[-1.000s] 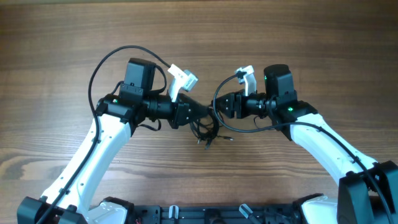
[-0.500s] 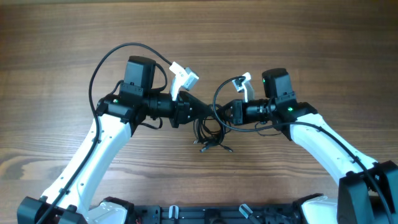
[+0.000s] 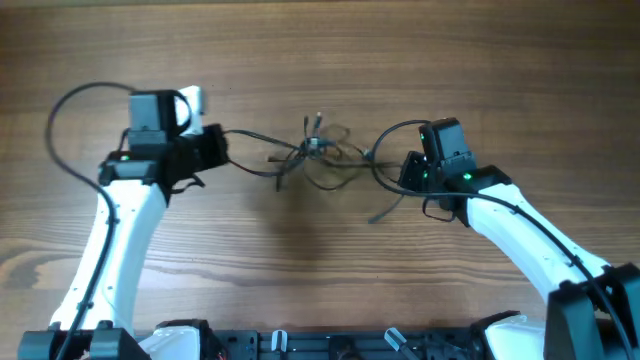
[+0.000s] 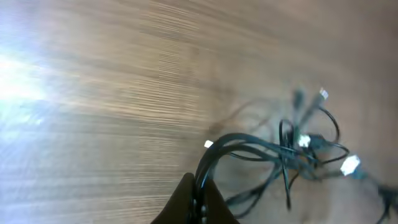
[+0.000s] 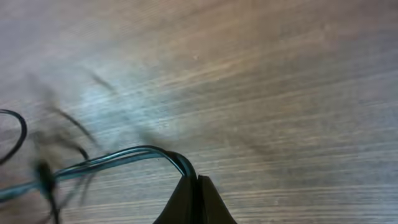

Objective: Untangle cables
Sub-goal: 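Pull the grippers apart to spread the cable tangle, then drag one cable to the right with the right gripper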

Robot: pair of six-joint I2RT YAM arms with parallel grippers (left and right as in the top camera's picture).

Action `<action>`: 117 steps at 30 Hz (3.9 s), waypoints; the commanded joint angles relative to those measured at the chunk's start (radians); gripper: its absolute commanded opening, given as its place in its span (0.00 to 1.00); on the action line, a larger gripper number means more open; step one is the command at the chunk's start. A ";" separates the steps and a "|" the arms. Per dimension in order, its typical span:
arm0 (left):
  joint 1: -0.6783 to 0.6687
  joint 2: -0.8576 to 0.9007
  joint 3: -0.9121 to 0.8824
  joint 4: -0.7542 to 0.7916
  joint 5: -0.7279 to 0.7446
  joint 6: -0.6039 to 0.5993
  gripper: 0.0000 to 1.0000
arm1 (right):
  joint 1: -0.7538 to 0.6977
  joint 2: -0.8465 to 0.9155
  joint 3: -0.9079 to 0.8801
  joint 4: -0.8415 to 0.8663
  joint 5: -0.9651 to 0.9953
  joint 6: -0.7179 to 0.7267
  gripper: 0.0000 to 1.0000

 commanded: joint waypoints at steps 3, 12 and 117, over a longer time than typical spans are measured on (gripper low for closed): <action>0.083 0.004 0.010 -0.013 -0.038 -0.259 0.04 | -0.003 -0.177 0.002 0.001 0.150 -0.061 0.04; 0.215 -0.084 0.012 0.031 -0.224 -0.261 0.04 | -0.261 -0.436 0.009 0.064 0.124 -0.195 0.04; -0.375 -0.002 0.010 0.226 0.160 -0.126 0.64 | -0.627 0.031 0.614 -0.593 -0.557 -0.650 0.88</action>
